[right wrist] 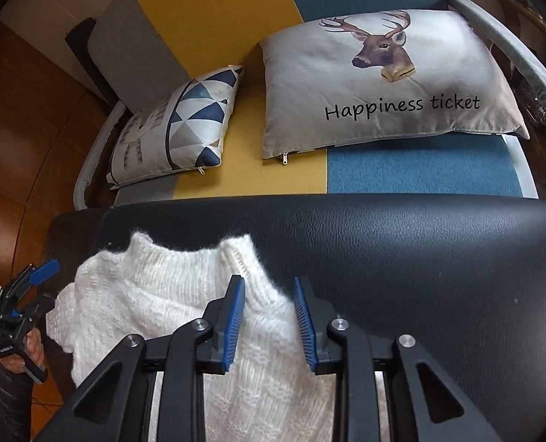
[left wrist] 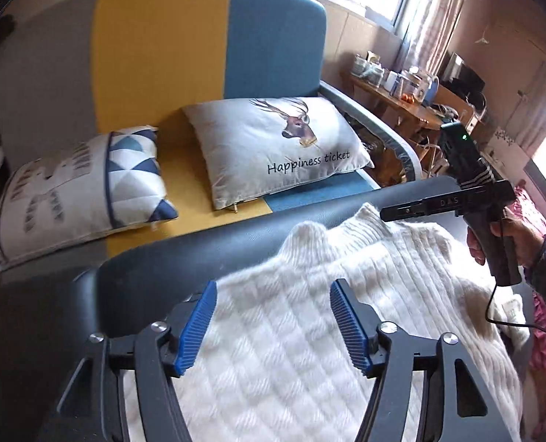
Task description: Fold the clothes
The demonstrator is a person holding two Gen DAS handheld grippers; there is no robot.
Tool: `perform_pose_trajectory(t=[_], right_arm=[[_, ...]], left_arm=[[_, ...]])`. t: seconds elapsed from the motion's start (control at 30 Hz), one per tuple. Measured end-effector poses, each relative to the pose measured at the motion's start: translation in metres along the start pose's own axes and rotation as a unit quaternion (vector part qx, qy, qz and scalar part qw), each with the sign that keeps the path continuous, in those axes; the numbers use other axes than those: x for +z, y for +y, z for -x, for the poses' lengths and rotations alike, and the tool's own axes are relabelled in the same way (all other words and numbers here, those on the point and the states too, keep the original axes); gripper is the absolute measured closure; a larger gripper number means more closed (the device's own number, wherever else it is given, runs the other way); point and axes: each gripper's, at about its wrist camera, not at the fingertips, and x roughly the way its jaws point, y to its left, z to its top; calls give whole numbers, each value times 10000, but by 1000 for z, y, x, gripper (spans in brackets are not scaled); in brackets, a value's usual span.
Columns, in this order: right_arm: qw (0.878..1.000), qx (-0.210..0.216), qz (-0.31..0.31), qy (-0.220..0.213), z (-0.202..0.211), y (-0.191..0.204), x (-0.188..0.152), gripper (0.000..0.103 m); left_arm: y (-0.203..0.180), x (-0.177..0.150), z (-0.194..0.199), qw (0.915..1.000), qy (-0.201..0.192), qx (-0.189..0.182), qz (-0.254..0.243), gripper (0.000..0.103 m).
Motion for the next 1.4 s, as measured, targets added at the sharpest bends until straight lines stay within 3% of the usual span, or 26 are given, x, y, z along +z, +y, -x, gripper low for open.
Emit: perform_pose_trajectory(t=[0.2, 0.33, 0.4, 0.47, 0.53, 0.6, 0.73, 0.77, 0.87, 1.0, 1.1, 1.2, 1.27, 1.37, 1.4], right_arm=[[9961, 659, 24, 593, -18, -1, 11, 74], [9949, 641, 527, 567, -21, 14, 3, 74], [9935, 258, 1066, 298, -19, 27, -5, 78], [9875, -285, 1551, 15, -17, 42, -16, 87], [9778, -638, 1975, -286, -12, 60, -29, 94], [9644, -977, 2388, -586, -8, 78, -41, 95], [9411, -1774, 2814, -602, -33, 91, -41, 95], [9396, -1862, 2801, -636, -35, 91, -40, 95], [9353, -2085, 2750, -786, -38, 92, -38, 94], [9549, -1852, 2190, -768, -23, 85, -31, 87], [9691, -1333, 1741, -1132, 8, 86, -37, 87], [9779, -882, 1504, -1152, 29, 94, -58, 83], [9855, -536, 1326, -908, 30, 98, -78, 83], [9918, -638, 1041, -385, 14, 96, -110, 83], [9930, -711, 915, -223, 6, 93, -118, 83]], left_arm=[[-17, 13, -51, 9972, 513, -361, -395, 28], [-25, 11, -73, 9944, 828, -130, -644, 30], [-26, 7, -78, 9944, 828, 84, -645, 61], [-30, 2, -69, 9963, 667, 57, -539, 93], [-42, -8, -54, 9962, 265, 422, -708, 93], [-50, -18, -46, 9937, -15, 755, -825, 93], [-46, -21, -60, 9884, -10, 1299, -784, 89], [-47, -19, -63, 9863, -26, 1431, -819, 82], [-44, -16, -57, 9884, 6, 1390, -616, 78], [-27, -23, -17, 9903, -329, 1350, 10, 75], [-19, -44, 18, 9913, -458, 1165, 400, 72], [-19, -79, 36, 9876, -303, 1479, 420, 71], [-13, -105, 40, 9830, -57, 1756, 530, 71], [1, -136, 48, 9773, 201, 1940, 831, 71], [5, -144, 51, 9757, 211, 1991, 887, 66]])
